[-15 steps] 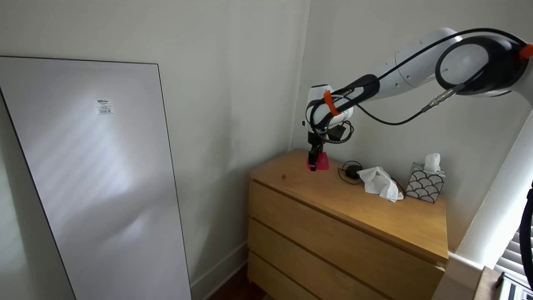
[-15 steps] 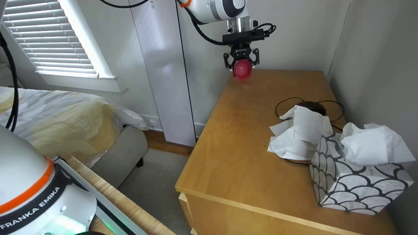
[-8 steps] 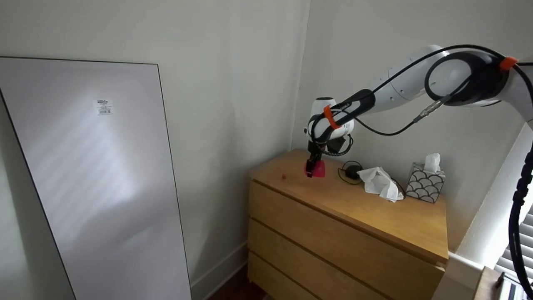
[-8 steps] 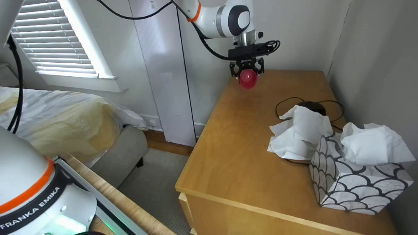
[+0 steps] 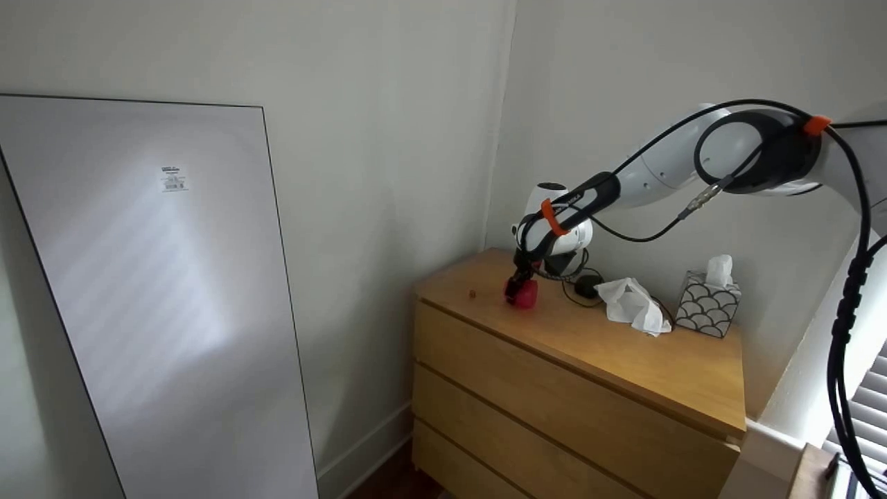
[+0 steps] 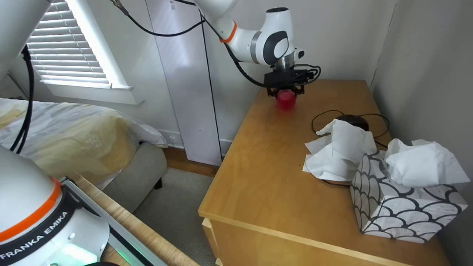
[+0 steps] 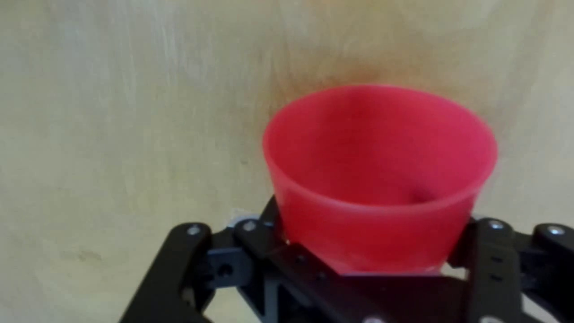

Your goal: Place the red cup upside down

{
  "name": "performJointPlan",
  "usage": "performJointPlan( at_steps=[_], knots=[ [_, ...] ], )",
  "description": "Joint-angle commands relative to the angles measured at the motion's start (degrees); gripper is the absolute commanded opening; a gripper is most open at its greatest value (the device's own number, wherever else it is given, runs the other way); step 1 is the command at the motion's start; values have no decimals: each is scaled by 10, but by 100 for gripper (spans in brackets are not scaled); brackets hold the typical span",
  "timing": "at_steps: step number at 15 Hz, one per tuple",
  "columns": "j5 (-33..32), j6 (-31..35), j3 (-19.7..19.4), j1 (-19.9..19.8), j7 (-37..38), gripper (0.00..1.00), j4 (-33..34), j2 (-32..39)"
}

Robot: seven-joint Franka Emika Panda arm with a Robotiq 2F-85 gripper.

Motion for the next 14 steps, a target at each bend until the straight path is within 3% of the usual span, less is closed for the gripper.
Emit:
performJointPlan(
  at_steps=[1, 4, 8, 14],
  knots=[
    [24, 15, 25, -21, -24, 93, 0, 9],
    [27, -4, 31, -21, -28, 100, 1, 2],
    [12, -30, 25, -4, -29, 100, 13, -2],
    [-37, -163, -26, 58, -9, 100, 103, 20]
  ],
)
